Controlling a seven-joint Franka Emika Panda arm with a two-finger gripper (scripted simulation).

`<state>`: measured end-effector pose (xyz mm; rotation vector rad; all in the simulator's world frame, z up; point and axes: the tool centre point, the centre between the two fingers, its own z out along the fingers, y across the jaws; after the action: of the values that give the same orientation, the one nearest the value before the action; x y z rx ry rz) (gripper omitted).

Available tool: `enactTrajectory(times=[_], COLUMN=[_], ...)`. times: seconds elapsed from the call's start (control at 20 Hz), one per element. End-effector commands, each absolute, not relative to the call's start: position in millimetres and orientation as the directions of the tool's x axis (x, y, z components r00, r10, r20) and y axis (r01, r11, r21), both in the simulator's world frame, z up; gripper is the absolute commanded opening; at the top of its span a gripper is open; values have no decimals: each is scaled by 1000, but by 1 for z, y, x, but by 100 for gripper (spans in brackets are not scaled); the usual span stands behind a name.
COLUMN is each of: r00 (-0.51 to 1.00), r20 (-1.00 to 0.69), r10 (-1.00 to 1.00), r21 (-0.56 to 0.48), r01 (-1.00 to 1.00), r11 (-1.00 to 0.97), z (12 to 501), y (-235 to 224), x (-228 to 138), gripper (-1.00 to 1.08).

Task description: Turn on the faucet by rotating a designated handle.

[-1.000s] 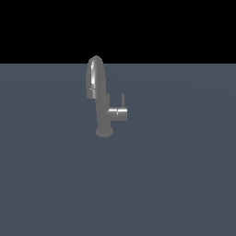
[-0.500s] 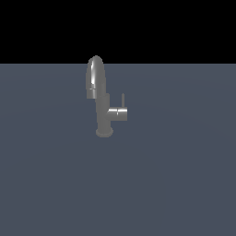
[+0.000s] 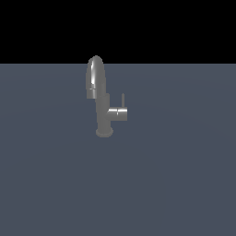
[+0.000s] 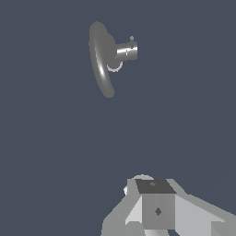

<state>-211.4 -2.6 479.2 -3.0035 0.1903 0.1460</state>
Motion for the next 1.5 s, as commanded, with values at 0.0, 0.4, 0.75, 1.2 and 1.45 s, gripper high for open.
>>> enactTrajectory(times=[0.0,0.4,0.75,1.2,1.45], r00=[979,933,870,758,680], r20=[-140,-273,-395,-557,-646], r10=[-147,-234,-294,-340,-347], r21=[-148,-231,-289,-336,-345], r01=[-168,-300,-421,-580,-666], r11=[-975,-926,-859,-742,-661], z=[475,459,439,406,384], y=[-2,-2,-5,-11,-16], x=[-198,-153,-113,-64,-38], gripper=[-100,-100,-100,-100,-100])
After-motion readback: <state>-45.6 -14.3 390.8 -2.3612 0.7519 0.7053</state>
